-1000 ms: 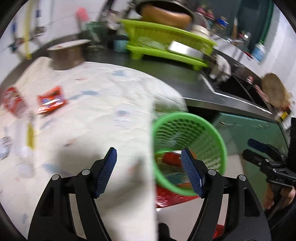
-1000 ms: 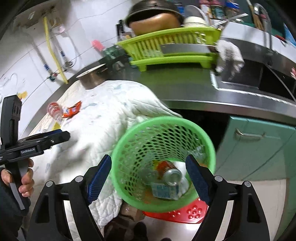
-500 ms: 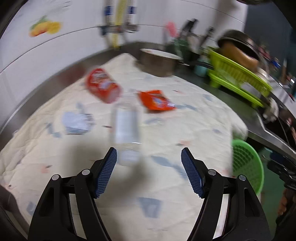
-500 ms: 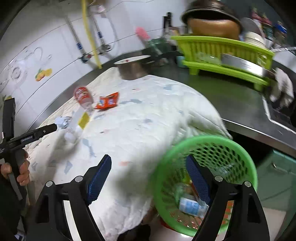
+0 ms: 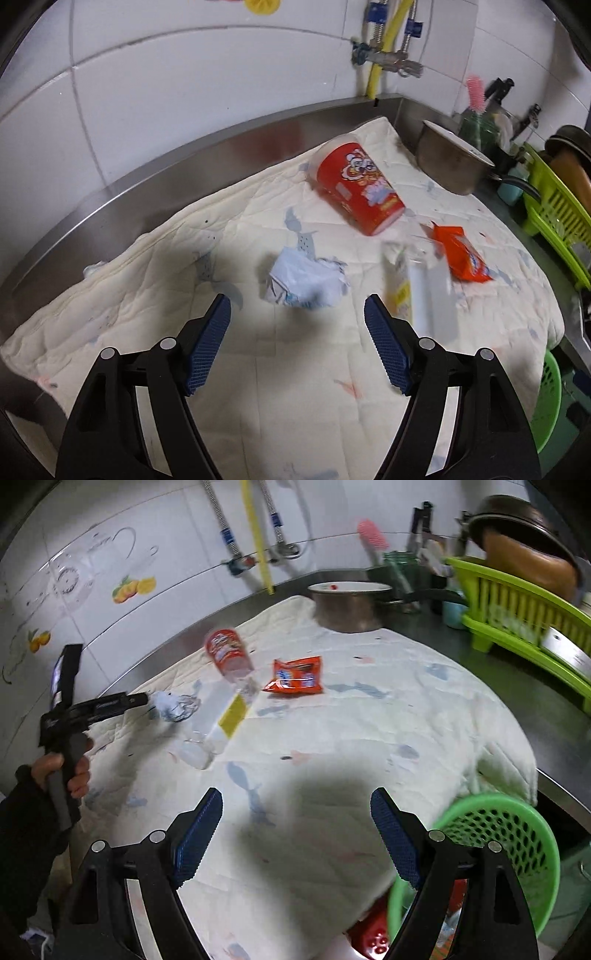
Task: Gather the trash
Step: 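Return to the mat and grasp the crumpled blue-white paper with the left tool, then grasp the clear plastic bottle with the right tool while the left tool holds the paper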
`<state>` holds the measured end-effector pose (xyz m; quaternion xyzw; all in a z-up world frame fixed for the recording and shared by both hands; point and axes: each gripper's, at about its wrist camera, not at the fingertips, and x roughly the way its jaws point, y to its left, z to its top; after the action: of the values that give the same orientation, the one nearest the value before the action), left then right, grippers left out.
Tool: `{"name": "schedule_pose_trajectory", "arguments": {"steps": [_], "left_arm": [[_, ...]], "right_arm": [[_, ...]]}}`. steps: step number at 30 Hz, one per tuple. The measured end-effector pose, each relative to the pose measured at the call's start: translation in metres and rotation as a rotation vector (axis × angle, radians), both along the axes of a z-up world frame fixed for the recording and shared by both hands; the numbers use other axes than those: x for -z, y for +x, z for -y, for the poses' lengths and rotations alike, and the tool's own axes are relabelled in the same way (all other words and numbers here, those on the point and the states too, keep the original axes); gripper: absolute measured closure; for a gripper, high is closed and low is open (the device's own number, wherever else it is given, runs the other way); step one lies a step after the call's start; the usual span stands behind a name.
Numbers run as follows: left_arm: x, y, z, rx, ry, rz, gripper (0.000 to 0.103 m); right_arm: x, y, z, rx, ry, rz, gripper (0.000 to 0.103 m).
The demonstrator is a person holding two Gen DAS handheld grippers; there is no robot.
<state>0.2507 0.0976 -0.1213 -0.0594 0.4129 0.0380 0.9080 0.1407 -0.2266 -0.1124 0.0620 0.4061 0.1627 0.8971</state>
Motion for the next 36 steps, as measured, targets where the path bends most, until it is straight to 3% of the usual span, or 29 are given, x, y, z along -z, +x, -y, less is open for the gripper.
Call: {"name": "schedule_pose_trajectory", "arguments": {"steps": [4, 24, 28, 36], "left_arm": [[0.010, 0.016, 0.003, 0.016, 0.011, -0.017, 0.019], [0.049, 0.061, 0.011, 0.061, 0.064, -0.078, 0.019], [0.055, 0.062, 0.011, 0.071, 0.032, -0.092, 0.036], [0.054, 0.052, 0.006, 0.073, 0.003, -0.066, 0.043]], "right_arm": [[0.002, 0.013, -0.023, -0.043, -0.012, -0.005, 0.024], [0.011, 0.047, -0.071, -0.122, -0.033, -0.032, 0.024], [0.011, 0.053, -0.076, -0.125, -0.036, -0.033, 0.024], [0.011, 0.066, -0.090, -0.129, -0.034, -0.041, 0.024]]}}
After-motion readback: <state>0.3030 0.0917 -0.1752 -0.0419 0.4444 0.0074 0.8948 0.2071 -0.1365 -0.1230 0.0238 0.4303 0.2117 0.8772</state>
